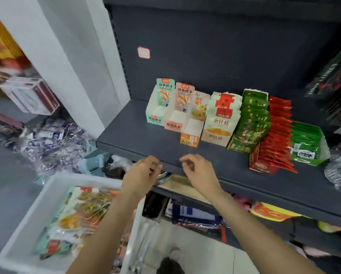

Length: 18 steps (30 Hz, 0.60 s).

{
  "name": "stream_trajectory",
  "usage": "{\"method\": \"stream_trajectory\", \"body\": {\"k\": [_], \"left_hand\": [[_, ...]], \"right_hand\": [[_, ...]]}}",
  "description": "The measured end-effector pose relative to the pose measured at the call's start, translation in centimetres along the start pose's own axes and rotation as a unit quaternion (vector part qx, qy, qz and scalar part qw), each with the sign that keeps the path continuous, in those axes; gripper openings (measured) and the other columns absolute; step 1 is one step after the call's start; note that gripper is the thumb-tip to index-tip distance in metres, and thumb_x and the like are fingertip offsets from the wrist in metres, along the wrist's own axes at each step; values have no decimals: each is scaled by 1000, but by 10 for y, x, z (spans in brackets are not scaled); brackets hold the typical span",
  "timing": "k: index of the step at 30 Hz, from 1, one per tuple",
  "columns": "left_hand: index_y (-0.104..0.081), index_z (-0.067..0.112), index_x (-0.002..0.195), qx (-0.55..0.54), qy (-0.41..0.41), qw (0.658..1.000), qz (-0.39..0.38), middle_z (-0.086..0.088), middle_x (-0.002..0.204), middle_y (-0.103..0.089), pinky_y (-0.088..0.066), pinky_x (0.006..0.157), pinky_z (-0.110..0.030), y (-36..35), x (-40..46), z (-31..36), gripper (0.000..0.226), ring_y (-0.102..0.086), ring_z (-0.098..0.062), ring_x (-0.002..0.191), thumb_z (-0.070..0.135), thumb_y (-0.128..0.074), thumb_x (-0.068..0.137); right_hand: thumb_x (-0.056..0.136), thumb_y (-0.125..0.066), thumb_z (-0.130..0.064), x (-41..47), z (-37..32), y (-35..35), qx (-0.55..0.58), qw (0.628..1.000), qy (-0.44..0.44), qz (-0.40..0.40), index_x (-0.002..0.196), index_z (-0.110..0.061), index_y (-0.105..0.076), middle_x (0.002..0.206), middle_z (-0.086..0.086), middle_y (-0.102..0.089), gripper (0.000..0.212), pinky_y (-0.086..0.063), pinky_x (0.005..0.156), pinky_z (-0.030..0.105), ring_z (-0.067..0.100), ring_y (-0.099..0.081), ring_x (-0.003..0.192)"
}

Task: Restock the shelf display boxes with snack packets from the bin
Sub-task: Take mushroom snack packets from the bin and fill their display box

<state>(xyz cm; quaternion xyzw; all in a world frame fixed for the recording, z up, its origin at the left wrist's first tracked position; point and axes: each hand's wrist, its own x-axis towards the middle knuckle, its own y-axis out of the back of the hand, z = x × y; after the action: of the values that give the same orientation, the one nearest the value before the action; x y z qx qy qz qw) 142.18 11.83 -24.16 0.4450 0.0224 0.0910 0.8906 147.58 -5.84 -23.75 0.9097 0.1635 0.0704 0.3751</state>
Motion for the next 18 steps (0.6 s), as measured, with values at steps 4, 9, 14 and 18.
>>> {"method": "stream_trajectory", "body": {"k": [4,9,14,18], "left_hand": [[-61,16,107,-15,106,993,-46,-3,91,-69,-49,73,-30,14,-53,-56,18,-65,-23,86,26,-55,92],[-63,14,113,-11,173,983,-57,-8,105,-69,-45,75,-27,41,-104,-129,24,-64,-25,94,21,-54,92],[-56,15,123,-8,233,967,-97,-10,119,-63,-44,85,-30,68,-126,-212,33,-59,-26,104,27,-56,92],[-48,14,134,2,238,965,-111,-10,133,-54,-37,96,-29,87,-122,-269,44,-52,-26,120,27,-56,93]], "right_hand": [[94,-49,-15,-27,-23,-53,0,997,0,-81,110,-18,-65,105,-1,-62,23,-48,82,29,13,-60,94],[90,-53,-16,-44,-58,-125,-6,987,0,-158,112,-13,-63,106,5,-63,24,-49,82,35,20,-61,97],[90,-54,-16,-44,-92,-199,-8,975,-20,-220,122,-11,-58,126,7,-57,32,-44,87,27,18,-57,111],[92,-55,-26,-40,-111,-247,-39,975,-61,-212,137,-19,-45,143,5,-44,47,-34,108,38,22,-42,130]]}}
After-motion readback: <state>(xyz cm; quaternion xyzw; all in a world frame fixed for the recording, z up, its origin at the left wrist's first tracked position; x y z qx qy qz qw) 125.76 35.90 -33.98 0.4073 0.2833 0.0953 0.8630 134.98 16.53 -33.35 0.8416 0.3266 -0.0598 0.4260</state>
